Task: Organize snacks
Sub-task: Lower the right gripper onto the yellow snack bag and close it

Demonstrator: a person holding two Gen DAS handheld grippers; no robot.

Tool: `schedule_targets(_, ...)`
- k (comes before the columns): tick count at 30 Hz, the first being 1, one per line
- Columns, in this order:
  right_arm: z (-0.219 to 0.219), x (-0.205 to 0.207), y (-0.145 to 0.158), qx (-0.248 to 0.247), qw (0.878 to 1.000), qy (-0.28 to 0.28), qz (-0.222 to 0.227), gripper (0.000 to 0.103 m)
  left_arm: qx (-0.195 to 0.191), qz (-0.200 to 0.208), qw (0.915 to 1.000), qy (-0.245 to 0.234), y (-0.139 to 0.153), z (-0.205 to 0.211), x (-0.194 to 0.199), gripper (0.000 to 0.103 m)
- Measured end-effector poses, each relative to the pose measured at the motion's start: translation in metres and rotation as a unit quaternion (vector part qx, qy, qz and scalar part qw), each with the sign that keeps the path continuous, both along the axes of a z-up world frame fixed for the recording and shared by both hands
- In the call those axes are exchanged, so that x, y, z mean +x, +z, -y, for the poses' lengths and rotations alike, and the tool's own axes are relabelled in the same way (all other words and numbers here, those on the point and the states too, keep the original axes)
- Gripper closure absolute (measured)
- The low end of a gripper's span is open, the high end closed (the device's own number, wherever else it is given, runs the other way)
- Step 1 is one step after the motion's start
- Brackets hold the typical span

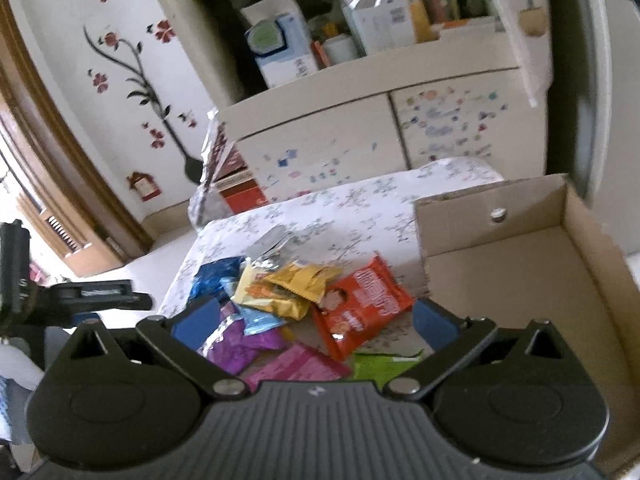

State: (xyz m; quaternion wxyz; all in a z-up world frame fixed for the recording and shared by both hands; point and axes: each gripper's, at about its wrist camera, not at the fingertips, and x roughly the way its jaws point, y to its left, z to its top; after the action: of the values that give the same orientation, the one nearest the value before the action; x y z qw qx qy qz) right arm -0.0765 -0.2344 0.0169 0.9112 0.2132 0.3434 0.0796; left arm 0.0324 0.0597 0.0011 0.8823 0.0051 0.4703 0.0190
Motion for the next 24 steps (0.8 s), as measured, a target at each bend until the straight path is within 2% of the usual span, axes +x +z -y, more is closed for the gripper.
schedule_targets(4, -0.003, 0.023, -0.005, 0.004, 1.0, 0.015, -0.008, 0.008, -0.006, -0.015, 0.9996, -0.022, -0.012, 0.011, 0.002, 0.0)
schedule_targets(9, 0.001, 0.044, -0.014, 0.055, 0.998, 0.008, -0.034, 0.008, -0.01, -0.043, 0.9976, -0.052, -0.031, 0.028, 0.008, 0.0)
schedule_targets(14, 0.0, 0.06, -0.021, 0.073, 0.996, 0.014, -0.053, 0.008, 0.007, -0.054, 0.9965, -0.063, -0.048, 0.038, 0.015, 0.0)
schedule_targets(18, -0.002, 0.073, -0.023, 0.085, 0.994, 0.018, -0.061, 0.008, -0.02, -0.072, 0.9955, -0.057, -0.058, 0.039, 0.022, 0.0)
schedule_targets(24, -0.006, 0.093, -0.029, 0.078, 0.994, 0.011, -0.07, 0.008, -0.052, -0.068, 0.9949, -0.053, -0.061, 0.042, 0.028, 0.0)
